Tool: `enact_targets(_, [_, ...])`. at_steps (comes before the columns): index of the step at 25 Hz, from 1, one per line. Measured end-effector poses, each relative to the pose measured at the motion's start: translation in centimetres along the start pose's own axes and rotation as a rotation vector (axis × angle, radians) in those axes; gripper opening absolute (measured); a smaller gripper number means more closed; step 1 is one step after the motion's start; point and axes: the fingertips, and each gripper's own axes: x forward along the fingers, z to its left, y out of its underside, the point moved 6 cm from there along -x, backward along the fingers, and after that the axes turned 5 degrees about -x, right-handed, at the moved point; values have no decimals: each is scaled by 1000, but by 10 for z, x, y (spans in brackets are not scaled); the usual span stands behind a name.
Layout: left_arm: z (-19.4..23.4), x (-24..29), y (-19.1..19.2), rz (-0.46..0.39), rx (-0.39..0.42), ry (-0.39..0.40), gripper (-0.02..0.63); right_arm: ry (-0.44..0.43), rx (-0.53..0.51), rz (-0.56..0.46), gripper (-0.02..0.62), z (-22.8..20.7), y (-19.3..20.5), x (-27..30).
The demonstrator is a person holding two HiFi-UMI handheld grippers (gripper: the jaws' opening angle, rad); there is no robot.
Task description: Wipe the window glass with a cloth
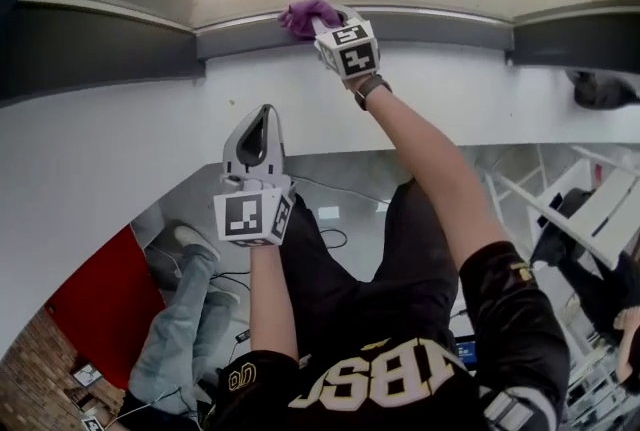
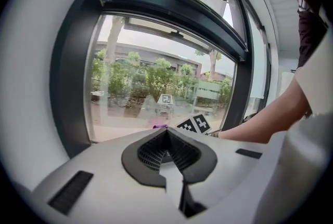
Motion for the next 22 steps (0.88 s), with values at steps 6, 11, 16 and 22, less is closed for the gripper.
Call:
enact_targets(6, [-135,75,21,14,11,176,18,287,178,-10,37,-197,69,-135])
enact_targets(11, [-201,93,14,-20,16,280,18,506,388,-23,37,-307,99,-212])
enact_targets(16, [-200,75,-9,-39,52,233,18,650,546,-6,37,-347,121,-247])
enact_targets(22, [-210,31,-52,-23,8,65,18,509,581,-46,37,-288,88,-311])
